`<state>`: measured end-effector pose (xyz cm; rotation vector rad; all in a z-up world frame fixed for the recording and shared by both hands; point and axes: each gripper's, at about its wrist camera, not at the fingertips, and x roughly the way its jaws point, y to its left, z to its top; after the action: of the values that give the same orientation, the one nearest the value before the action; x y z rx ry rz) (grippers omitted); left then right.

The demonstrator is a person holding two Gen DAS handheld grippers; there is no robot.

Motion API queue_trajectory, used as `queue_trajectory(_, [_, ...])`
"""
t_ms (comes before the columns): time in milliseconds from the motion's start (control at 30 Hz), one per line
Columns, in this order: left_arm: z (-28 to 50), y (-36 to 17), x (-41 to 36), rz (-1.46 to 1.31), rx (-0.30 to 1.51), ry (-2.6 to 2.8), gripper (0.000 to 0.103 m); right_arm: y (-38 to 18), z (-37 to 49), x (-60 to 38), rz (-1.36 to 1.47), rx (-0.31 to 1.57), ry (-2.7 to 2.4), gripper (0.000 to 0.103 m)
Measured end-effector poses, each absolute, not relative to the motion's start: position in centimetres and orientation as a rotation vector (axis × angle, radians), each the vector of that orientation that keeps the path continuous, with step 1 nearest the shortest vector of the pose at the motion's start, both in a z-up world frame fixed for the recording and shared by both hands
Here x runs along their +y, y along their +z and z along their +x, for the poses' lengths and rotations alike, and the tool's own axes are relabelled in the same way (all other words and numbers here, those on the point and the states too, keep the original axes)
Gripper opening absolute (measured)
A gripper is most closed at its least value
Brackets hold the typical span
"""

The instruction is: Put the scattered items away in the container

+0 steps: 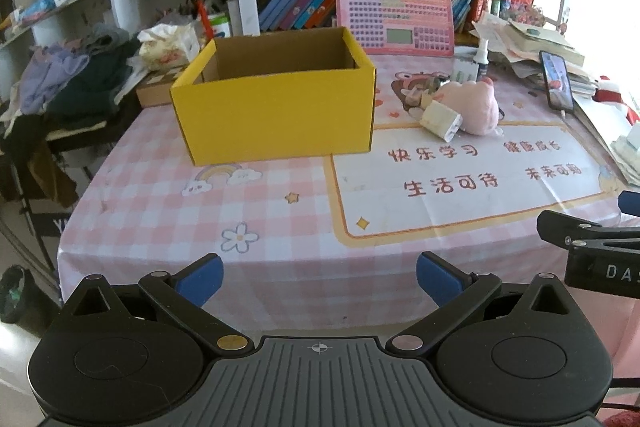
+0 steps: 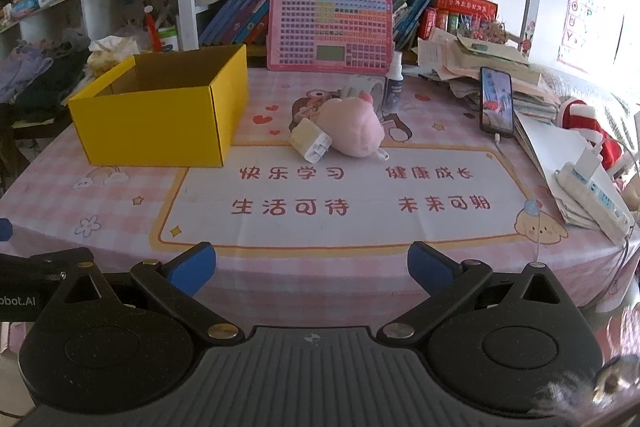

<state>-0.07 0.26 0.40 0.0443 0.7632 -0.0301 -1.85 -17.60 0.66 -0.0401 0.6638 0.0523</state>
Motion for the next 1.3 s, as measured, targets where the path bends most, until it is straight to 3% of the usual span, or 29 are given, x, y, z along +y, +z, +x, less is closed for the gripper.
queue_trajectory(1300, [3.6,-0.2,-2.6,0.102,0.739,-0.182,0.103,-0.1,1.5,-20.0,-0.017,0.642,-0.015,0.103])
